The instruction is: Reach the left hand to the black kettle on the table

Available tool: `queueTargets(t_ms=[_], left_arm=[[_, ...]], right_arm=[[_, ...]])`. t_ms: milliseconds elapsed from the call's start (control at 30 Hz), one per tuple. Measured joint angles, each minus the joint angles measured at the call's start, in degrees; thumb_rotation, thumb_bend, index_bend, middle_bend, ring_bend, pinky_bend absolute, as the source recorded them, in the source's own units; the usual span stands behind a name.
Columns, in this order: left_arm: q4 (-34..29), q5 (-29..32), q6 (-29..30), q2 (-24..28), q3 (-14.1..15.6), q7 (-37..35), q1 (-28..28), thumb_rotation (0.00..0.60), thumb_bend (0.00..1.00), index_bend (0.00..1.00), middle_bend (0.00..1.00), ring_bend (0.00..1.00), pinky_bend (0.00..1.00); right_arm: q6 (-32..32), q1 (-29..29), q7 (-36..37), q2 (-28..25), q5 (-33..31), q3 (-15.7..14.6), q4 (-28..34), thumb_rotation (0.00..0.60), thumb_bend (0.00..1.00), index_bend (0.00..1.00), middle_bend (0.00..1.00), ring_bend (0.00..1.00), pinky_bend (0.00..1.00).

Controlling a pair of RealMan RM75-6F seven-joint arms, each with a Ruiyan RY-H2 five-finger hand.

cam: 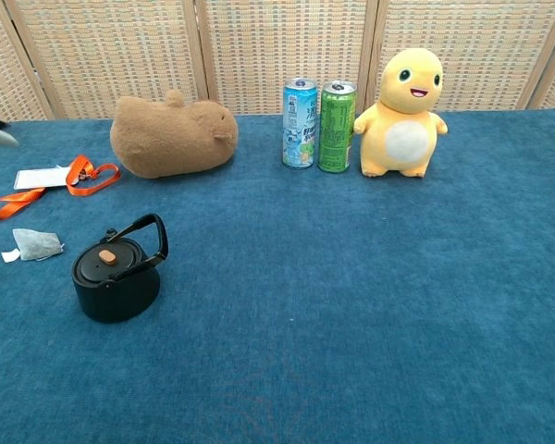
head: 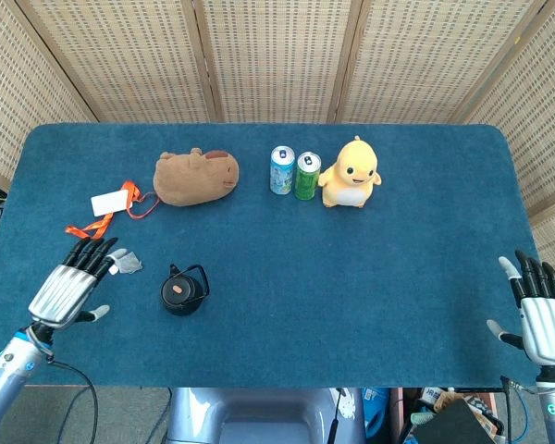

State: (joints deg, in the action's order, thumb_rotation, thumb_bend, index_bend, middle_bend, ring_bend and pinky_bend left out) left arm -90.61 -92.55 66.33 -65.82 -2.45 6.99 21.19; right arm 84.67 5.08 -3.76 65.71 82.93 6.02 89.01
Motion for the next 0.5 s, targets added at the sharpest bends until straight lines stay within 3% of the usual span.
queueTargets(t_ms=[300, 500], left_arm=[[0.49, 1.02, -9.01, -1.81, -0.43, -0.46, 7.11, 0.6, 0.4, 0.4, 0.0, 0.0, 0.0], [0.76, 2.86, -11.24, -3.41, -0.55, 1.56, 8.94, 0.6, 0.41, 0.42, 0.0, 0.0, 0.0]], right_arm=[[-1.0, 0.4, -0.4, 0.4, -1.25, 0.39, -0.73, 0.6, 0.0, 0.0, 0.0, 0.0, 0.0], [-1.14, 0.47, -0.63, 0.6, -1.28, 0.27, -0.9, 0.6, 0.0, 0.0, 0.0, 0.0, 0.0]])
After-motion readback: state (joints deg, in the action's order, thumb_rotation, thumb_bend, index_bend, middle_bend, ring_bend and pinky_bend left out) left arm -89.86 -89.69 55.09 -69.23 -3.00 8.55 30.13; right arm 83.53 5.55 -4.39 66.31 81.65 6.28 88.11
